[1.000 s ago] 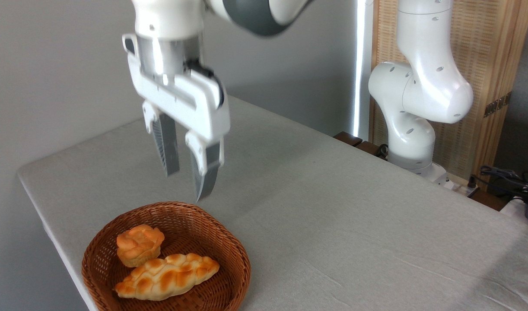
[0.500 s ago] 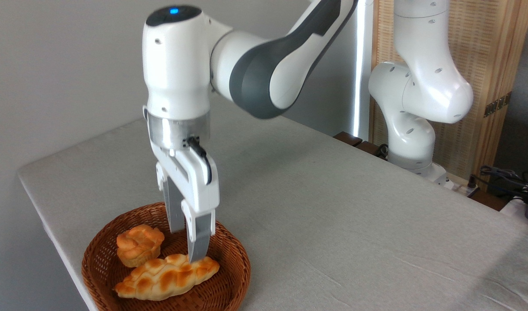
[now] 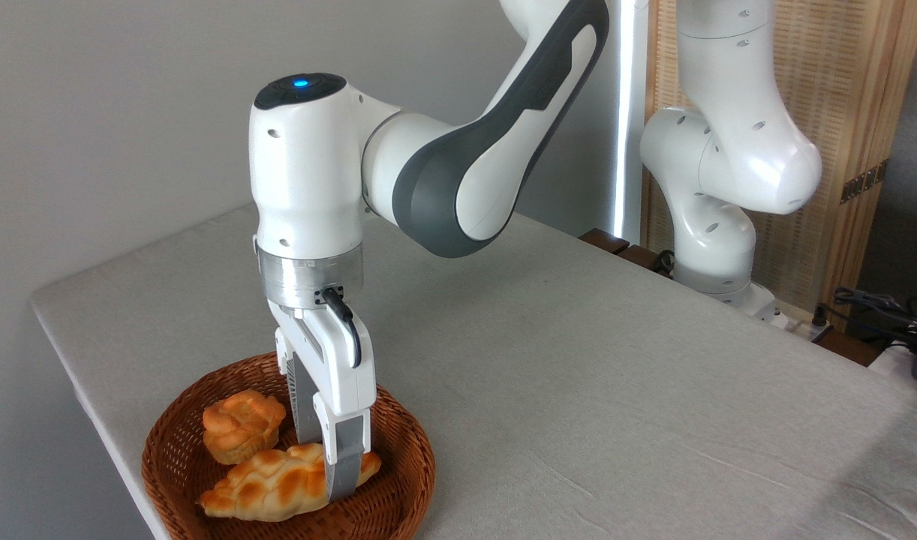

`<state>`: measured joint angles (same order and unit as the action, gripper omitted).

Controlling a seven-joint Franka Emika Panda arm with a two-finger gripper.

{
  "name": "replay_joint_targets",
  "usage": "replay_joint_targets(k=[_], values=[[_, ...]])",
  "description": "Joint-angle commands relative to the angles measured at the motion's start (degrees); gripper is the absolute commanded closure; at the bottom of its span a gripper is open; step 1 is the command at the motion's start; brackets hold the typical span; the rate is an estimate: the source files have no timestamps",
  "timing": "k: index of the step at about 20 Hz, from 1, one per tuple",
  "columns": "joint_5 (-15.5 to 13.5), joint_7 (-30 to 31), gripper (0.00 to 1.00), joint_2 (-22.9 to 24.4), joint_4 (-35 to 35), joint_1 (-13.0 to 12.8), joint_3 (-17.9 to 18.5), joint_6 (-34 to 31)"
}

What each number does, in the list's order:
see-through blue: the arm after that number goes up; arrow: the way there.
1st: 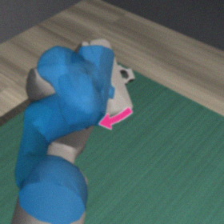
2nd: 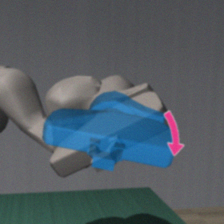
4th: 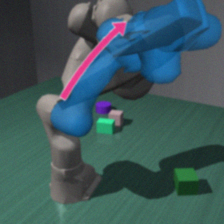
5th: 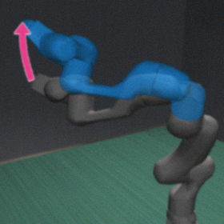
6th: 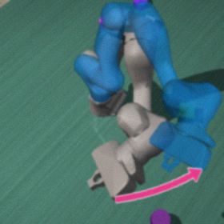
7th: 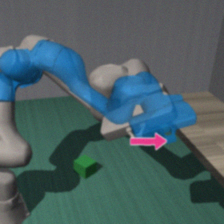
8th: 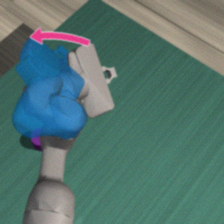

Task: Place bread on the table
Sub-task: 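Lower the gripper into the basket around the braided bread roll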

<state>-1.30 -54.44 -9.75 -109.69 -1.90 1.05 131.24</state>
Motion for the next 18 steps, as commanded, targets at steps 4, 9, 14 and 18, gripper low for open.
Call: replay_joint_targets(k=[4,9,14,18], values=[[0.16,-0.93,0.6,-0.71,-2.81,-0.03,-1.14,5.61],[0.34,-1.02,0.76,-0.71,-2.72,-0.03,-1.14,5.69],[0.25,-1.02,0.87,-0.62,-2.72,-0.03,-1.14,5.69],[-0.37,-0.84,0.9,-0.27,-2.55,-0.03,-1.14,5.69]])
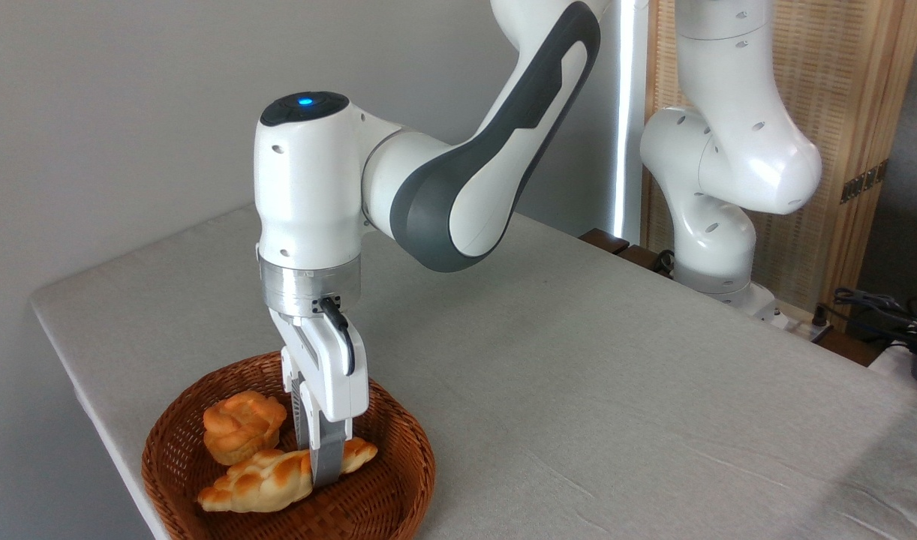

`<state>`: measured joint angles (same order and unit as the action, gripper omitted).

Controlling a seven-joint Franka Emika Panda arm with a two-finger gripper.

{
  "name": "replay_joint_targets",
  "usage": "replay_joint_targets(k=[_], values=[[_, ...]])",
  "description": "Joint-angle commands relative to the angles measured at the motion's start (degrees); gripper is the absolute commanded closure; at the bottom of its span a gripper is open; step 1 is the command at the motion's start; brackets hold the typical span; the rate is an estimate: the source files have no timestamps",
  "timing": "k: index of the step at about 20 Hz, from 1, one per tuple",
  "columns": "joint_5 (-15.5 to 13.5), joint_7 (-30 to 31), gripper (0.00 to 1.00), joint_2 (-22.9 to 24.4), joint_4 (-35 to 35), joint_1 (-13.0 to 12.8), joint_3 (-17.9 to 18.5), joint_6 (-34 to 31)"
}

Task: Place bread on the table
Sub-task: 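Lower the gripper into the basket around the braided bread roll, then lift the braided roll out of the basket and carry it beside the basket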

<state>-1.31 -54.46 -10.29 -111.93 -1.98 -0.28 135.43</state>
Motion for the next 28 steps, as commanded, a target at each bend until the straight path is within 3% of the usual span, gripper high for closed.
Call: replay_joint_targets(k=[1,3,7,11,16,18,20,22,28], values=[[-1.32,-0.65,0.9,0.44,-0.14,0.05,0.19,1.51],[-5.44,-0.82,0.93,1.49,0.21,0.14,0.63,1.51],[-2.92,-1.35,0.93,2.82,3.81,0.14,0.89,1.42],[-3.61,-0.74,0.93,6.15,4.17,1.54,1.51,0.19],[-4.76,-0.82,0.94,13.17,3.47,4.79,2.47,-18.4],[-4.84,-0.91,0.94,16.25,1.2,6.2,3.0,-25.89],[-5.02,-0.48,0.94,20.55,-3.54,7.34,3.0,-28.11],[-6.94,0.84,0.94,24.51,-8.55,8.48,3.09,-28.73],[-8.18,3.3,0.89,25.06,-16.39,8.93,4.32,-28.82]])
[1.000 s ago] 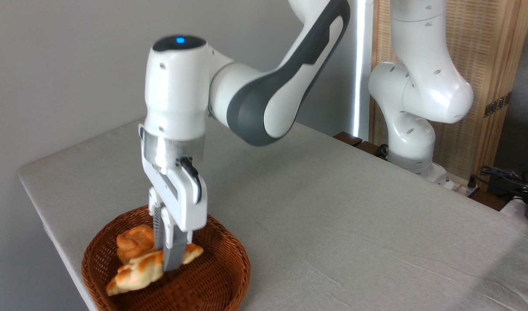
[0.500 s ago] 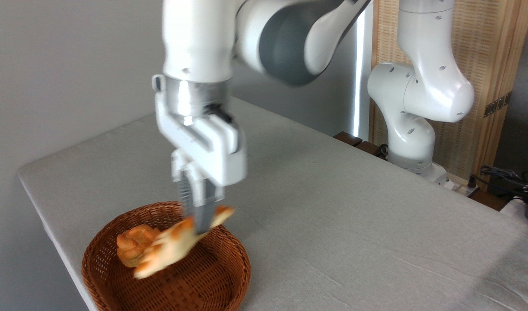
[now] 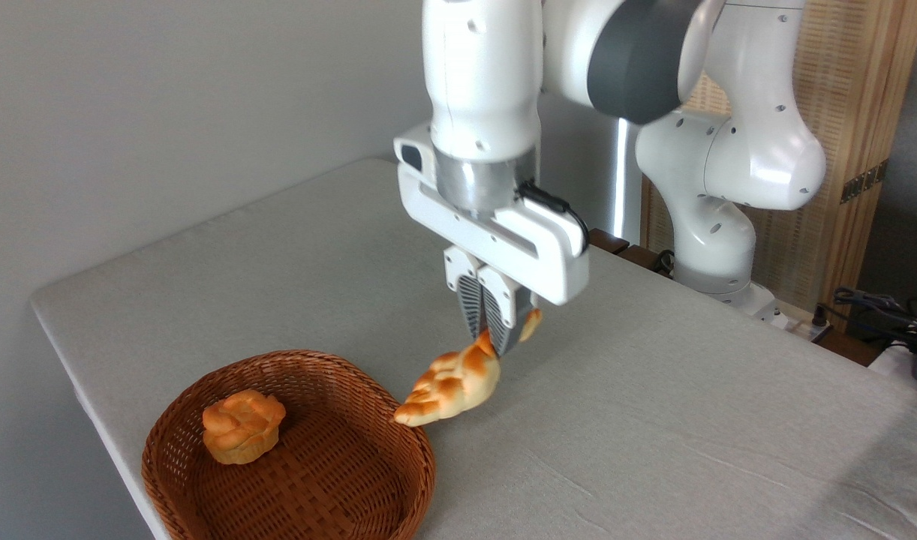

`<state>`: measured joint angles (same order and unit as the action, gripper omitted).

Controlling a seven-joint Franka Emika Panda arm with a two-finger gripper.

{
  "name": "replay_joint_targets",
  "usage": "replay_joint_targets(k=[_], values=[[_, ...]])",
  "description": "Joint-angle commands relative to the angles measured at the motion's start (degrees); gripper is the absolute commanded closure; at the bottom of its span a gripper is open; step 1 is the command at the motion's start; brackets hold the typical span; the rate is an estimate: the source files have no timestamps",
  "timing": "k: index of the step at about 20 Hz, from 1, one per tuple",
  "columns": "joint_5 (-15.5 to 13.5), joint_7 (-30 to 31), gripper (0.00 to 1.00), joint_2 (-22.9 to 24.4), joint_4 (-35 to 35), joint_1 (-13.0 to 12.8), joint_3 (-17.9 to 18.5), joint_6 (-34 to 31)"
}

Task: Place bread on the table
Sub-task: 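Lower the roll onto the table and open the gripper, then raise the open gripper away from the roll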

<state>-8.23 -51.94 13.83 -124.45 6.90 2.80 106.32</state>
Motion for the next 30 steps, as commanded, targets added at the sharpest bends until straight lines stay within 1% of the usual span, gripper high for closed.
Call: replay_joint_targets(k=[1,3,6,7,8,9,10,21,23,26,30], values=[[-1.27,0.7,0.89,0.68,-4.48,0.05,1.33,0.3],[-1.27,0.53,0.89,0.41,-5.27,0.05,2.04,0.3],[-1.27,0.26,0.89,-0.11,-6.24,0.05,2.13,0.38],[-1.18,0.26,0.78,-0.12,-6.24,0.05,2.13,0.3],[-1.18,0.26,0.46,-0.12,-6.24,0.05,2.13,0.3],[-0.92,0.26,0.06,-0.12,-6.24,0.05,2.13,0.21],[-0.74,0.26,0.0,0.06,-6.15,0.05,2.13,0.12],[-0.47,0.26,0.0,0.24,-5.8,-0.04,2.04,-0.67],[-0.04,0.26,0.0,0.41,-5.1,-0.04,2.04,-0.58],[1.37,0.44,0.0,0.32,0.33,-0.13,1.07,-3.3],[1.2,1.23,0.0,-0.11,10.09,-0.13,-1.39,-7.7]])
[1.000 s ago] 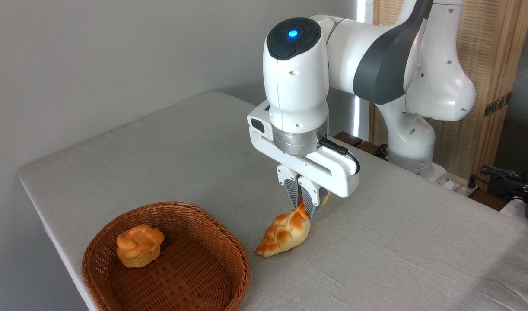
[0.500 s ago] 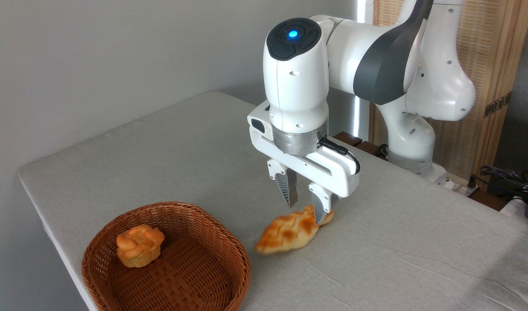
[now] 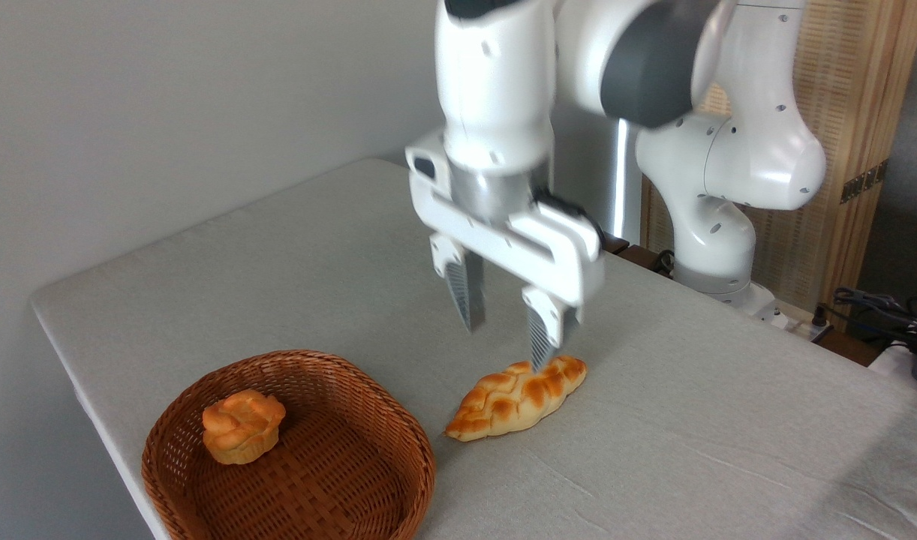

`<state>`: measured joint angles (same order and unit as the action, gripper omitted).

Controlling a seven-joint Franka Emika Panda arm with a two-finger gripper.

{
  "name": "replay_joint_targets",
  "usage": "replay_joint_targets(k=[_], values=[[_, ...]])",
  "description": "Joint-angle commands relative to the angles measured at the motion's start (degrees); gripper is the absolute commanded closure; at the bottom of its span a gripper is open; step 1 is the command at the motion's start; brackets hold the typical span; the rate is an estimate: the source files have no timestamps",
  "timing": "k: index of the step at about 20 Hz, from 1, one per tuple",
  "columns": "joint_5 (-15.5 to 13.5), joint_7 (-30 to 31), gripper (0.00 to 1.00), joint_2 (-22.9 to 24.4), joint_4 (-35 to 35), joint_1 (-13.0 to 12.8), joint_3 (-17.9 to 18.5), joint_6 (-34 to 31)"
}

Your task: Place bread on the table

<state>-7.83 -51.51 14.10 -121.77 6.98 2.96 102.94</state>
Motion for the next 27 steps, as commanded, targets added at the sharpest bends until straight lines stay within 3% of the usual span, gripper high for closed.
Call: replay_joint_targets(k=[1,6,8,12,15,18,27], values=[[0.71,1.58,0.0,-0.74,9.68,-0.21,-1.82,-5.28],[0.98,6.06,0.0,-7.06,22.51,-0.47,-5.25,-7.04],[1.59,6.16,0.0,-8.56,24.99,-2.22,-5.16,-7.4],[4.31,12.29,0.0,-11.02,27.63,-6.79,-4.46,-7.49],[4.67,12.14,0.0,-11.64,27.99,-7.68,-4.2,-7.49],[4.67,11.87,0.0,-12.34,27.99,-10.48,-1.3,-7.4],[4.58,11.87,0.0,-12.87,27.99,-10.75,-1.03,-7.4]])
